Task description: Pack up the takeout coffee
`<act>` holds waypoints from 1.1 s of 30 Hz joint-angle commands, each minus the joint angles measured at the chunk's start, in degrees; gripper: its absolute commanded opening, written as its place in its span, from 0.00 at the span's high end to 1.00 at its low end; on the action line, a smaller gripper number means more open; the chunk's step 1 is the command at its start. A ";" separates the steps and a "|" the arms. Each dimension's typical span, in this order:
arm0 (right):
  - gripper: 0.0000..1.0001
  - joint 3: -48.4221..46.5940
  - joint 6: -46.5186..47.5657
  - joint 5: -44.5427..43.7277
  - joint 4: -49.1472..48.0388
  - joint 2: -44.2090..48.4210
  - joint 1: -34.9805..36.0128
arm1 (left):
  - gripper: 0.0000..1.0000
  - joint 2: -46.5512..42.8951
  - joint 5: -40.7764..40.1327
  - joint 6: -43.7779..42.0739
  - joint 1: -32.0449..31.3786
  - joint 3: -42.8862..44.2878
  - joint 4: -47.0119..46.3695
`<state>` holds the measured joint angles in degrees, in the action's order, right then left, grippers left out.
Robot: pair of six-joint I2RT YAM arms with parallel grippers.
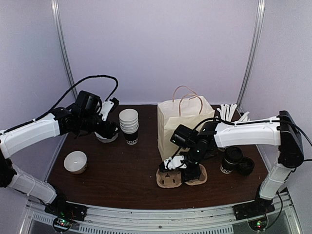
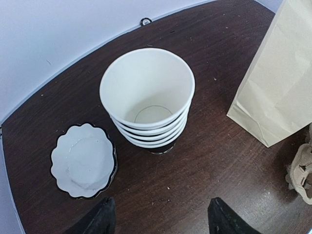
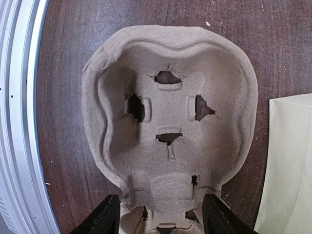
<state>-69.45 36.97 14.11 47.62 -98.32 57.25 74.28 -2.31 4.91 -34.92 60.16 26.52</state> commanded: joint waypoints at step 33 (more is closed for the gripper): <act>0.49 -1.91 0.21 2.95 -0.12 -4.41 -2.59 | 0.32 1.94 4.15 -0.86 0.99 1.80 -0.54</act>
<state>-71.11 37.30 16.03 47.97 -101.86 54.83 75.81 0.54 4.82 -34.44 60.34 26.87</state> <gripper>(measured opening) 0.520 0.682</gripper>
